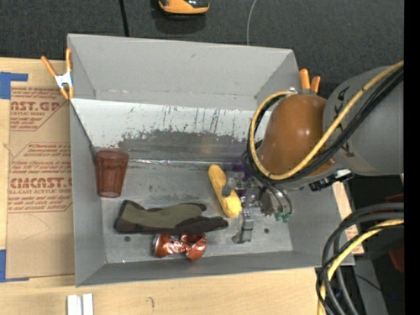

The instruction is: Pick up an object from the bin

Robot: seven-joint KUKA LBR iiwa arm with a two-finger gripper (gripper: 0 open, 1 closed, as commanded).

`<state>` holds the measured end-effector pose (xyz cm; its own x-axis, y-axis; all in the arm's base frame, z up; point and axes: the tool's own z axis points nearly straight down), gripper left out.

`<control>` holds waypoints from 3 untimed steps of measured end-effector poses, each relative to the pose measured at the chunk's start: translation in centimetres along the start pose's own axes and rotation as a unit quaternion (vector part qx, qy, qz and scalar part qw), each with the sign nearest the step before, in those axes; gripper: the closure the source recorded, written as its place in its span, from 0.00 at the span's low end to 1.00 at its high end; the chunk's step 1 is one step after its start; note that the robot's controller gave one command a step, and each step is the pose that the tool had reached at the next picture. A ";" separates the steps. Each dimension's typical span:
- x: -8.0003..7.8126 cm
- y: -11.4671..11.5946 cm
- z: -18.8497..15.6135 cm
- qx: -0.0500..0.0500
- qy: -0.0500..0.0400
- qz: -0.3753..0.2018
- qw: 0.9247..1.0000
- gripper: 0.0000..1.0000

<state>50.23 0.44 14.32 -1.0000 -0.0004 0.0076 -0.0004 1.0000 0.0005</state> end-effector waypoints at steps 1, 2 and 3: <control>-0.2 0.0 -0.4 0.000 -0.004 0.000 1.000 0.00; -0.5 1.4 5.2 0.001 -0.004 -0.073 0.997 1.00; -0.5 1.4 5.2 0.001 -0.004 -0.073 0.997 1.00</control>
Offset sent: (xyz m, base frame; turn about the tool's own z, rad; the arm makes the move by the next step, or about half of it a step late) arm 0.0045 0.0139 -0.0518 -0.1475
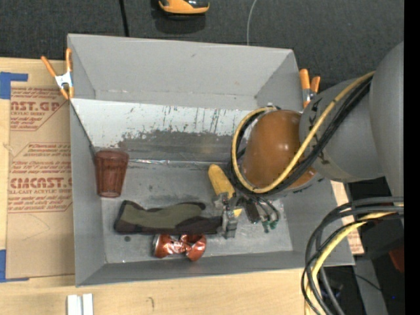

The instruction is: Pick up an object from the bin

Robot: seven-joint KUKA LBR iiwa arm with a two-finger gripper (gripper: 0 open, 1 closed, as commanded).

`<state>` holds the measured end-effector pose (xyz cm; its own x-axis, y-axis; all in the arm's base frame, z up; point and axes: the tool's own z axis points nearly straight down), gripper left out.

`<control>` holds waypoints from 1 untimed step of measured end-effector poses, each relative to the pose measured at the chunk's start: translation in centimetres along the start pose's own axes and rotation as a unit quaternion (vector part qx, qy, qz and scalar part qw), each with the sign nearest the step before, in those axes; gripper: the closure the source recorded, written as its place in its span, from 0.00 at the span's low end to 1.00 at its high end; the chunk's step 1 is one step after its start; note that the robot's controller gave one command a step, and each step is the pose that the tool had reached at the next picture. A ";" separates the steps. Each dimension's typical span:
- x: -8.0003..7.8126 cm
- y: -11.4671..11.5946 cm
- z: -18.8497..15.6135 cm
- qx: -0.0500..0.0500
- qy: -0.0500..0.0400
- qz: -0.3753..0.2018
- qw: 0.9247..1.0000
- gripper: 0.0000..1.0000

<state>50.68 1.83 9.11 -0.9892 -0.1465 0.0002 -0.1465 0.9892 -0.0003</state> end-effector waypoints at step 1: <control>-0.3 -1.2 -3.0 -0.001 0.002 0.000 1.000 1.00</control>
Offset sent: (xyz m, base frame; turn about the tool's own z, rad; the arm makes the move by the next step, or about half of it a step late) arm 0.0041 0.0073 0.0694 0.0272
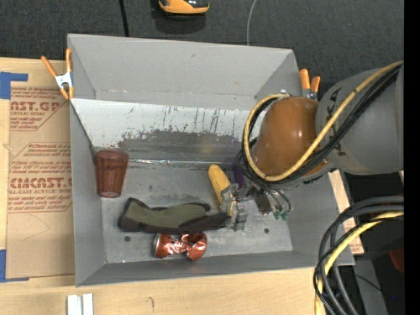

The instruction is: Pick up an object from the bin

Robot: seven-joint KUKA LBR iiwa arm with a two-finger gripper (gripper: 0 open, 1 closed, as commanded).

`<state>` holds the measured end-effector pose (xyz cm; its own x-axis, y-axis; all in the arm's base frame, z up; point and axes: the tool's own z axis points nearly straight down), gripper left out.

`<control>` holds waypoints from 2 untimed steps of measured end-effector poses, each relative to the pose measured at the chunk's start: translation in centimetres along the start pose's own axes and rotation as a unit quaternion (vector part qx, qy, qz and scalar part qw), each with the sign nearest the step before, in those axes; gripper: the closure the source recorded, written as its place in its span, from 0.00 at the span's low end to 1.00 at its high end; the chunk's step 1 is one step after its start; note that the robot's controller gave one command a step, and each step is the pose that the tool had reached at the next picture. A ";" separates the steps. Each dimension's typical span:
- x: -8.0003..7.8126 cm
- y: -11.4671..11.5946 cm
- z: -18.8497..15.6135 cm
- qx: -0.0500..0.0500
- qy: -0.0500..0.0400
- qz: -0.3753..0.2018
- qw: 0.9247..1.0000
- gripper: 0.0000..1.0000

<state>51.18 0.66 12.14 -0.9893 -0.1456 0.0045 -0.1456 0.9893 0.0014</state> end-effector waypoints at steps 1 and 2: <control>-0.2 2.0 -3.9 0.000 -0.003 0.012 1.000 1.00; -0.2 2.0 -3.9 0.000 -0.003 0.012 1.000 1.00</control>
Offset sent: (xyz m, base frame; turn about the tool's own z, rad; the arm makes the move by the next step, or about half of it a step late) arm 0.0000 0.0000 0.0000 0.0000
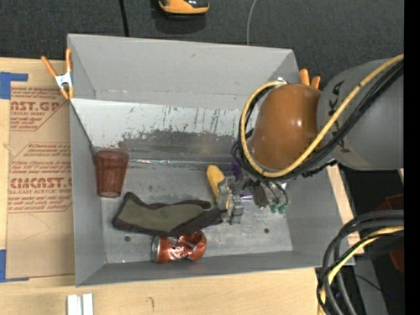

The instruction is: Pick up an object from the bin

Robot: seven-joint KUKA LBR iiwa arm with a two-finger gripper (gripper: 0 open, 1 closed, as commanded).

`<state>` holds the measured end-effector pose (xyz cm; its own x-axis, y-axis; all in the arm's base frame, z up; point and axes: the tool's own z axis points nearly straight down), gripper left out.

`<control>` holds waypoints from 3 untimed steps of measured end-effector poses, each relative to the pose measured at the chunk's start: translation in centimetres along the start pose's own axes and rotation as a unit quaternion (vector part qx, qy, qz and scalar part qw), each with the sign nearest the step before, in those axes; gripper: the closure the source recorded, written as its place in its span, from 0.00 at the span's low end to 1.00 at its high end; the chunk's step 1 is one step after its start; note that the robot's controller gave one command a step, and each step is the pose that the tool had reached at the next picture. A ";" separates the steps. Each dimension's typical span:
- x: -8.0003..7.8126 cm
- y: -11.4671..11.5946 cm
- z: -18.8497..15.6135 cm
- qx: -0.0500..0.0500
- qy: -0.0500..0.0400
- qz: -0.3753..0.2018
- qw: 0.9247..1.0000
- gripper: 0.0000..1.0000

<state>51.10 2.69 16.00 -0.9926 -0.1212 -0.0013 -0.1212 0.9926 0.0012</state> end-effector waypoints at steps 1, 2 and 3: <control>-0.3 0.9 -3.7 0.000 0.003 0.007 1.000 1.00; -0.4 1.5 -9.4 0.001 0.001 0.001 1.000 1.00; -0.9 2.4 -15.5 0.000 -0.001 0.018 1.000 0.00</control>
Offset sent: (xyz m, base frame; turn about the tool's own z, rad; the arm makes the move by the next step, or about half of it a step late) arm 0.0017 0.0174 0.1050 -0.0044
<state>51.73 5.12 31.49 -0.9963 -0.0859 -0.0039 -0.0859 0.9963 0.0007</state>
